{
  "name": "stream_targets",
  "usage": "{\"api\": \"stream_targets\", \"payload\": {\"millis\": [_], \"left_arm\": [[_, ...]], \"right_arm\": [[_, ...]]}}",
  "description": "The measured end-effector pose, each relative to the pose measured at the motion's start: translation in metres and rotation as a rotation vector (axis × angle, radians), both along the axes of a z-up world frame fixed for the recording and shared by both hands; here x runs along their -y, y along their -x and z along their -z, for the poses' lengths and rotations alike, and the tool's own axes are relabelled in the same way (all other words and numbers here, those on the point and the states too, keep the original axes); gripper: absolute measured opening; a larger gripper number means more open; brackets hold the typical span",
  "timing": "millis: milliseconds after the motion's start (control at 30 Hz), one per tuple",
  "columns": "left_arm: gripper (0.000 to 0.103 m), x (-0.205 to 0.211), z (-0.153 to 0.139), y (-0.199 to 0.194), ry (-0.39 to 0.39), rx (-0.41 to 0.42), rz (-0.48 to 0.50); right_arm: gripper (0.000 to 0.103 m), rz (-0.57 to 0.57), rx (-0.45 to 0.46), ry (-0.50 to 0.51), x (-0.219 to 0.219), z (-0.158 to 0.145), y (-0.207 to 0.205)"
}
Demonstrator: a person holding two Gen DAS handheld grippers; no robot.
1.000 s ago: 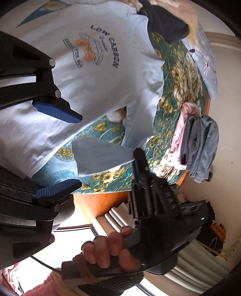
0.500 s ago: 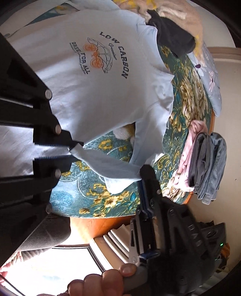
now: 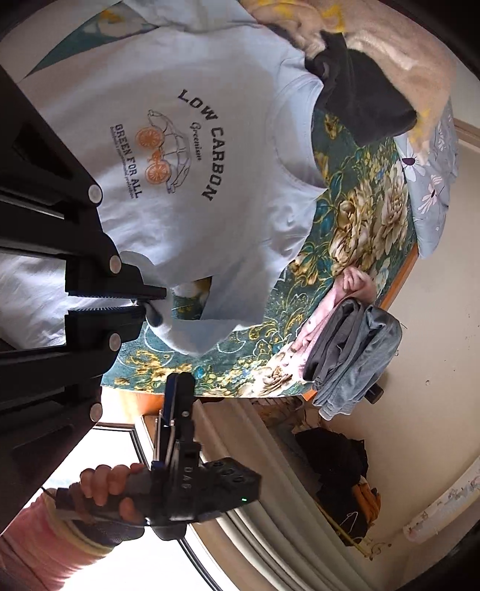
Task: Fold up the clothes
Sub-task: 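Fold the sleeve with the right gripper across the shirt front toward the left gripper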
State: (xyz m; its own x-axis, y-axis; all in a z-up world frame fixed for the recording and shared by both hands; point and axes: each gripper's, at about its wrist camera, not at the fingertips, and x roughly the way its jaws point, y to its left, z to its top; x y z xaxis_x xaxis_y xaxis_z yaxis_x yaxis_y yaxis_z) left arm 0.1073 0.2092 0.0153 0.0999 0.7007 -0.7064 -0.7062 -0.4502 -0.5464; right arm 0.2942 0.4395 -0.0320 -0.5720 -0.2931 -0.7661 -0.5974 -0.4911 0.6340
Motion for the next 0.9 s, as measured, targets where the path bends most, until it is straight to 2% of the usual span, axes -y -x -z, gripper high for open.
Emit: {"api": "stream_targets", "payload": {"millis": [100, 200, 267, 333, 433, 567, 767, 900], "left_arm": [[0.004, 0.014, -0.020, 0.041, -0.020, 0.046, -0.013], [0.004, 0.031, -0.022, 0.084, 0.017, 0.039, -0.076], [0.004, 0.038, -0.006, 0.114, 0.069, 0.064, -0.111], [0.004, 0.046, 0.023, 0.137, 0.134, 0.106, -0.170], [0.004, 0.063, 0.065, 0.165, 0.215, 0.170, -0.258], [0.004, 0.084, 0.094, 0.186, 0.251, 0.203, -0.337], [0.004, 0.097, 0.102, 0.209, 0.293, 0.183, -0.376], [0.004, 0.099, 0.118, 0.223, 0.345, 0.216, -0.412]], "right_arm": [[0.042, 0.047, 0.023, 0.007, -0.010, 0.008, -0.015], [0.042, 0.088, 0.039, 0.032, -0.016, 0.020, -0.026], [0.042, 0.091, 0.053, 0.049, -0.014, 0.029, -0.024], [0.042, 0.078, 0.067, 0.065, -0.009, 0.037, -0.017], [0.042, 0.007, 0.076, 0.074, 0.005, 0.043, 0.004], [0.042, -0.064, 0.065, 0.065, 0.018, 0.046, 0.035], [0.042, -0.107, 0.062, 0.058, 0.025, 0.055, 0.069], [0.042, -0.131, 0.069, 0.047, 0.028, 0.062, 0.081]]}}
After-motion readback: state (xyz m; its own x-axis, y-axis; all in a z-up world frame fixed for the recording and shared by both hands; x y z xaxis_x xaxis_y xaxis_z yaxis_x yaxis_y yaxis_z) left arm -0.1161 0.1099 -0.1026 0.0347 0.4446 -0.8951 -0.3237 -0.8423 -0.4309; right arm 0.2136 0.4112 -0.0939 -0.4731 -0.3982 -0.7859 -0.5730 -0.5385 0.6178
